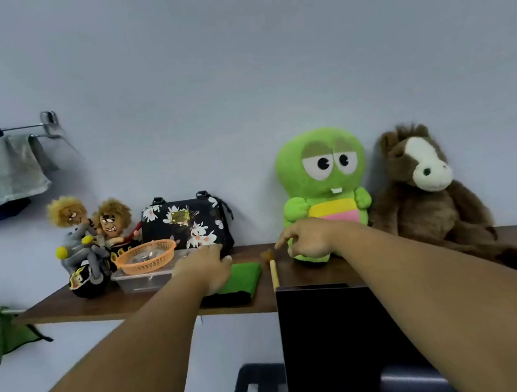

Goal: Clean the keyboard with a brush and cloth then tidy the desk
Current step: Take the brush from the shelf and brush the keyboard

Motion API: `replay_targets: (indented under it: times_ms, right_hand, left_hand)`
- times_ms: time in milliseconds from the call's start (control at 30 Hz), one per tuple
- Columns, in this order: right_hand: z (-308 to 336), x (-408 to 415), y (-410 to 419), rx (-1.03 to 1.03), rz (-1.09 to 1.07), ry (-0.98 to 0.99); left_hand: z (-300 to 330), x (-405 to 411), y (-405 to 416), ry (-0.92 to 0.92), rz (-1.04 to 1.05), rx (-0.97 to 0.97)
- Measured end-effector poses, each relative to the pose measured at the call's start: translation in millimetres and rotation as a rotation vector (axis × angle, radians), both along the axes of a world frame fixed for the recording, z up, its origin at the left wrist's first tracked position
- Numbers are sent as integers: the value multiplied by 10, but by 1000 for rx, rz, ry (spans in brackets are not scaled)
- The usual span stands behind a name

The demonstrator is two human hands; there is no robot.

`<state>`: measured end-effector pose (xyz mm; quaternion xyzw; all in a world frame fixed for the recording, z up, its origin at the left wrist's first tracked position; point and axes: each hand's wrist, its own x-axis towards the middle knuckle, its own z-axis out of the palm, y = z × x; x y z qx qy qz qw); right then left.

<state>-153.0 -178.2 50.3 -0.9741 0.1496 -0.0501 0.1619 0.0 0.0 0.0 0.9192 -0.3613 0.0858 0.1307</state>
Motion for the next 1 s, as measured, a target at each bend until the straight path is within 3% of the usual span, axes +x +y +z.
replay_targets:
  times_ms: [333, 600, 733, 867, 1000]
  right_hand:
    - [-297, 591, 79, -189, 91, 269]
    - [-375, 774, 67, -179, 28, 302]
    - [-375, 737, 64, -119, 32, 209]
    - [-256, 599, 79, -61, 39, -14]
    - [-157, 325, 56, -18, 18, -242]
  left_hand:
    - [-599, 335, 72, 123, -120, 31]
    - [-659, 379, 84, 130, -158, -32]
    - [-642, 380, 102, 141, -167, -20]
    - [-536, 332, 139, 97, -157, -21]
    - [-364, 145, 169, 22, -170, -138]
